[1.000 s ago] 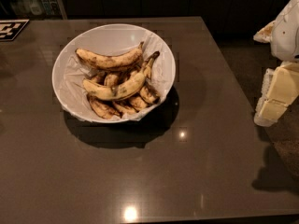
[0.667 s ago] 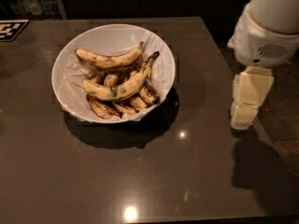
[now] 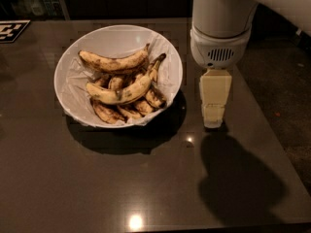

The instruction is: Pick banana from white bowl

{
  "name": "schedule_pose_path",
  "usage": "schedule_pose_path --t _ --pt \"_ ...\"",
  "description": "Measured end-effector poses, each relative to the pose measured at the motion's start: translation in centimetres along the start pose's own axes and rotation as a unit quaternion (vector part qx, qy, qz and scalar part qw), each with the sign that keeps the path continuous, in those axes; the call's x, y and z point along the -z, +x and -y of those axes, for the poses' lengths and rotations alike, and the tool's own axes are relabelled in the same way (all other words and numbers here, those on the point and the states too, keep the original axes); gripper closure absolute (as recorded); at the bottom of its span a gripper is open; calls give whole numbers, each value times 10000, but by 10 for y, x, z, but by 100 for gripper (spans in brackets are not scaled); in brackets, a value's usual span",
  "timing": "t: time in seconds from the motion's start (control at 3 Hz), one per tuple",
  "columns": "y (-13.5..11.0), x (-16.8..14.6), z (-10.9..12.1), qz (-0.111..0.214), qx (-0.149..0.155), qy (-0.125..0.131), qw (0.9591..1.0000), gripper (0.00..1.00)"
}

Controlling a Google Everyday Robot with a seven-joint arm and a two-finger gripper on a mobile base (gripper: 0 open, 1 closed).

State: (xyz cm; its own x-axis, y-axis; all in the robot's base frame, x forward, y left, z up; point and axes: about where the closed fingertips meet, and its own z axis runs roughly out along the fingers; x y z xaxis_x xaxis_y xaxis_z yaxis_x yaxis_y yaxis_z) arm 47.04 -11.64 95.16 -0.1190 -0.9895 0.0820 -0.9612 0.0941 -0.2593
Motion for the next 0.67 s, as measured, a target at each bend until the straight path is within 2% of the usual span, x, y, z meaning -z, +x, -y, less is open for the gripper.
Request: schedule_pose_path --t 0.33,0.67 --pt "-30 4 7 -220 382 91 9990 0" --pt "-67 5 13 -275 827 161 9961 0"
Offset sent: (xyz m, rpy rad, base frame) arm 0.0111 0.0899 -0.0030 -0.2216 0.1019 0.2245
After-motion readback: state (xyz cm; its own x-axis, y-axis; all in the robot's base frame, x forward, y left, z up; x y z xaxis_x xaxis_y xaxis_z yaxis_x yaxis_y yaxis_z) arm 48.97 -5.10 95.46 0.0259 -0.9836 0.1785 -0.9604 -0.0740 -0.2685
